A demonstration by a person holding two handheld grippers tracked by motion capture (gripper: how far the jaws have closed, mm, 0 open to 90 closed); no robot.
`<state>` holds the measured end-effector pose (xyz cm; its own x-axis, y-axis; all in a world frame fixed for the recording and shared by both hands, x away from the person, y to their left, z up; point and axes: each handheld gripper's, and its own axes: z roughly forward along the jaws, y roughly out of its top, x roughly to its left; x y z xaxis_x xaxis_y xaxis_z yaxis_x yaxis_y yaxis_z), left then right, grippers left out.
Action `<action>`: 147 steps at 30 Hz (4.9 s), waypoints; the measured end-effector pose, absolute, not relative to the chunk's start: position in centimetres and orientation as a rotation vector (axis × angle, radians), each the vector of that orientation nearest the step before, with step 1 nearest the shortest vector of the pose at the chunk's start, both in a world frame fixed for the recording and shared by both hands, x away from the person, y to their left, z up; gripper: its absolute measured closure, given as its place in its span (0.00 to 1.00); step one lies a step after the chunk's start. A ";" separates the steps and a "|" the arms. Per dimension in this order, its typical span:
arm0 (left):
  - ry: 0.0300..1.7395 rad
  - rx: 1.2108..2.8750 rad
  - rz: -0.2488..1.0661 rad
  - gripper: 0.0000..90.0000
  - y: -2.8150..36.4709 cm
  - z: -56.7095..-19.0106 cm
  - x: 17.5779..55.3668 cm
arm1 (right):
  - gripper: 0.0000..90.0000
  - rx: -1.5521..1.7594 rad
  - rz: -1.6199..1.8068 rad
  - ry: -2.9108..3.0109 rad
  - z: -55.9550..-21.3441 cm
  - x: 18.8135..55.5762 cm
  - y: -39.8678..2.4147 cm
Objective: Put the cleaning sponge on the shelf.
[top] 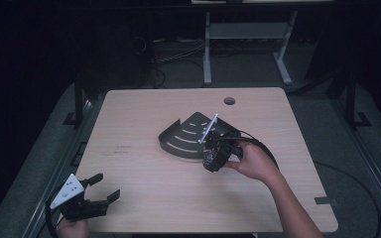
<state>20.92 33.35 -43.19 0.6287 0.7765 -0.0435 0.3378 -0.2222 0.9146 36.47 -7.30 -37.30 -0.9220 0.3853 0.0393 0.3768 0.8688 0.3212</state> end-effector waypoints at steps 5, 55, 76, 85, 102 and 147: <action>0.898 1.815 0.529 0.15 33.3 -43.2 20.9 | 0.36 0.617 0.510 3.018 -36.9 37.2 -7.1; 0.897 1.811 0.527 0.15 33.5 -43.2 20.9 | 0.36 0.696 0.484 3.036 -36.9 43.2 -4.6; 0.897 1.810 0.523 0.15 33.5 -43.2 21.0 | 0.36 0.838 0.533 3.005 -38.7 45.6 -4.8; 0.896 1.810 0.522 0.15 33.5 -43.2 21.0 | 0.36 0.882 0.529 2.994 -39.6 46.5 -4.7; 0.901 1.807 0.523 0.15 33.7 -43.2 20.9 | 0.36 0.984 0.510 2.967 -41.3 47.7 -4.5; 0.906 1.807 0.525 0.15 33.6 -43.2 21.0 | 0.27 1.102 0.500 2.938 -43.4 48.2 -5.2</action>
